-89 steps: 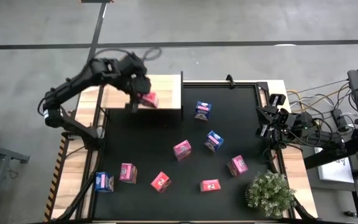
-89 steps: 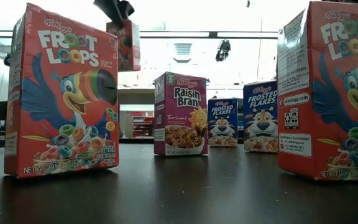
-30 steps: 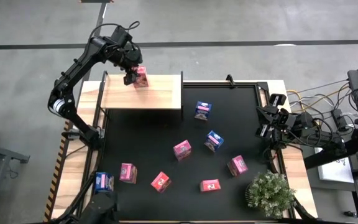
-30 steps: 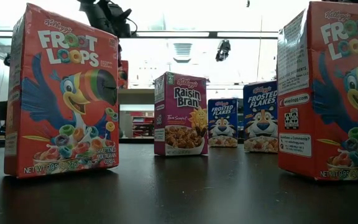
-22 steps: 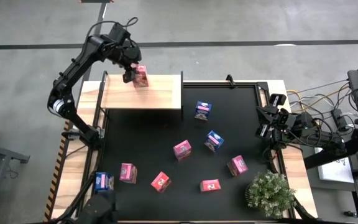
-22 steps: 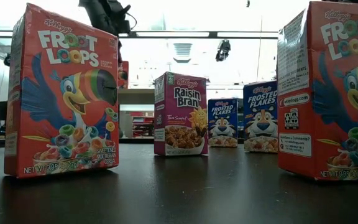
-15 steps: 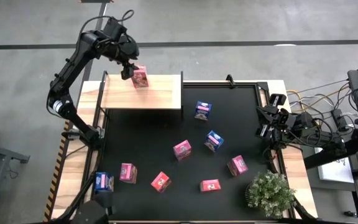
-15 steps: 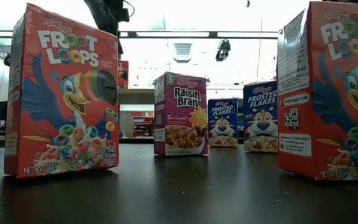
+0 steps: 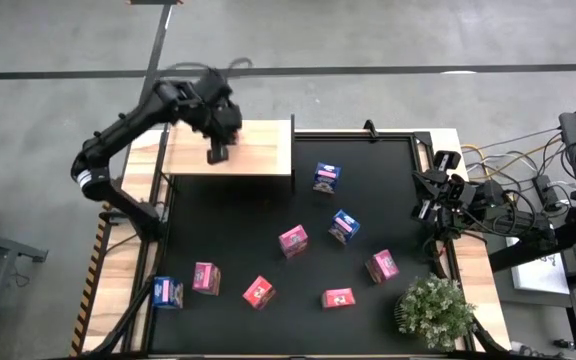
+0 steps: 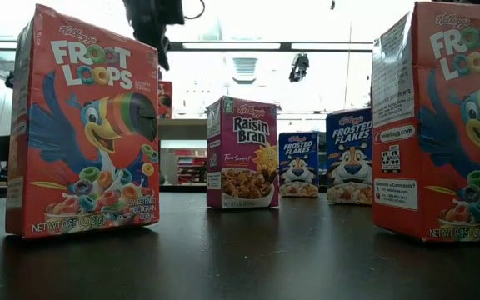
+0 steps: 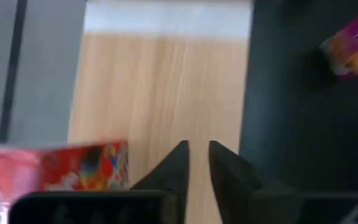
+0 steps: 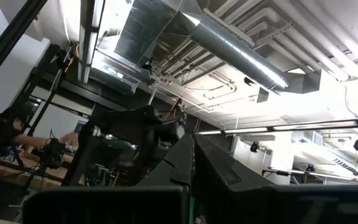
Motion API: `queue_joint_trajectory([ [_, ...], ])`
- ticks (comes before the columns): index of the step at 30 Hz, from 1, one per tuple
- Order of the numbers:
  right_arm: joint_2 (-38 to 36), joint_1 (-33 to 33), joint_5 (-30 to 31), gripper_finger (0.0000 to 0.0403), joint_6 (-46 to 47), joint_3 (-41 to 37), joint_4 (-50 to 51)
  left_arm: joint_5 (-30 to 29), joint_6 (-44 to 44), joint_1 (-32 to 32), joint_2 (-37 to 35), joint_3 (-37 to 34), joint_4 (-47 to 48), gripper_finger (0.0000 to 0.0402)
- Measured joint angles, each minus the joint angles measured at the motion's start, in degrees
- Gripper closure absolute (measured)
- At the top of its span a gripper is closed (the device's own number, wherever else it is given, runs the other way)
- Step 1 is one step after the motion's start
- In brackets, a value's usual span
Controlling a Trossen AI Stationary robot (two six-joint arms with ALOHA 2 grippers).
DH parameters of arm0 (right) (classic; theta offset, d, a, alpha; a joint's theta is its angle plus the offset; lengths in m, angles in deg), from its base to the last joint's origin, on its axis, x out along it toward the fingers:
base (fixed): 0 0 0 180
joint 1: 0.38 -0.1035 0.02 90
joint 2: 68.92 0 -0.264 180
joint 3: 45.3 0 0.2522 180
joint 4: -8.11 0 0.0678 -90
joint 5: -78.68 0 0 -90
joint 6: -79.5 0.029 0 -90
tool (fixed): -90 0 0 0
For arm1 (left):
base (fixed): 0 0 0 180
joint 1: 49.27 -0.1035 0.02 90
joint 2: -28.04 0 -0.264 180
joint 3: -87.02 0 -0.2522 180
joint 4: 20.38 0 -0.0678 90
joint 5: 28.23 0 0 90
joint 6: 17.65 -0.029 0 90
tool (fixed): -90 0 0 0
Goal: Stack cereal on shelf
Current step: Put the top red cereal box on the shelf
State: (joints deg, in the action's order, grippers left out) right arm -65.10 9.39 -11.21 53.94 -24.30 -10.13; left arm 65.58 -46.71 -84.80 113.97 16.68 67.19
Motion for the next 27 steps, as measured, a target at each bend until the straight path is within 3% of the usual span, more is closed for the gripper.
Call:
queue_joint_trajectory([
  [3, 0.0, 0.0, 0.0, 0.0394, -0.2, 0.0, 0.0, -7.7, 2.2, 1.8, -1.8, -7.3, -4.5, 0.0396],
  [9, 0.0, 0.0, 0.0, 0.0394, -0.8, 0.0, 0.0, -19.6, 3.7, 2.2, -5.1, -18.2, -15.2, 0.0399],
  [16, 0.0, 0.0, 0.0, 0.0394, -1.0, 0.0, 0.0, -23.7, 3.1, 2.1, -6.0, -22.3, -21.6, 0.0401],
  [27, 0.0, 0.0, 0.0, 0.0394, -1.0, 0.0, 0.0, -24.5, 2.6, 0.4, -5.2, -24.1, -23.2, 0.0401],
])
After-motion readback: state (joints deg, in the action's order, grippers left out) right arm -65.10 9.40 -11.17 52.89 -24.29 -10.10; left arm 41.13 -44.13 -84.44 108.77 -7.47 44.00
